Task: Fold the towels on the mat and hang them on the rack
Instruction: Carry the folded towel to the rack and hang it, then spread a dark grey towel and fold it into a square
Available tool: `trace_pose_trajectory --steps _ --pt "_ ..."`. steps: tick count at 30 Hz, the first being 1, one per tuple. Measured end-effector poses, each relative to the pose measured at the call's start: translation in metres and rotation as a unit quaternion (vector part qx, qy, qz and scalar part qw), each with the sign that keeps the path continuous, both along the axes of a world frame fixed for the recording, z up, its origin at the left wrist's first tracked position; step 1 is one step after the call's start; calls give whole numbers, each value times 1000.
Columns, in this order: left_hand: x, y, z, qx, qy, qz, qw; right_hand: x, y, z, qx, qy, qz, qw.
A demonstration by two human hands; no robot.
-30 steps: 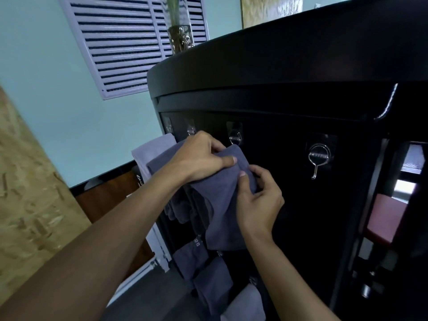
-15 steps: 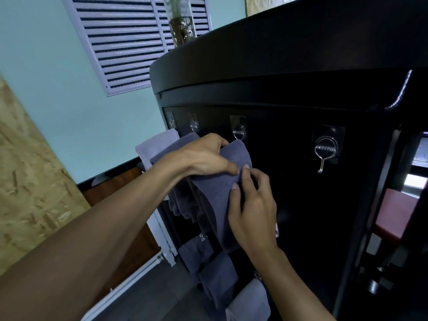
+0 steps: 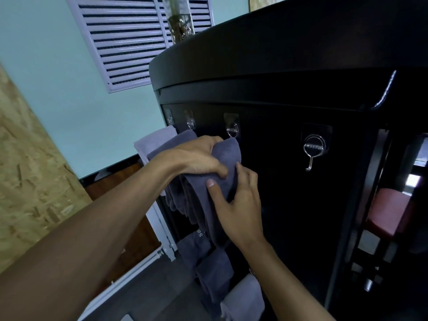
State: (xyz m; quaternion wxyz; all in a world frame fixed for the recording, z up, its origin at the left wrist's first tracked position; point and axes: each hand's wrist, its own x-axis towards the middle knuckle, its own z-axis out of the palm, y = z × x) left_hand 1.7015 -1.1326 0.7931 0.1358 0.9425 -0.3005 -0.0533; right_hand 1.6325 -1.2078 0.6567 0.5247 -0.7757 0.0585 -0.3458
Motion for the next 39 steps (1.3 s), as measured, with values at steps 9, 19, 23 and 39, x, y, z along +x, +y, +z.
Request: trace_pose_trajectory --steps 9,19,23,39 --pt "-27 16 -1 -54 -173 -21 983 -30 -18 4 -90 -3 -31 995" --pt "-102 106 -49 -47 -253 35 966 -95 -4 5 -220 1 -9 976" --pt "-144 132 -101 -18 -215 76 974 -117 8 -9 -273 11 32 961" --pt "-351 80 -244 43 -40 393 918 -184 7 -91 -372 35 382 845"
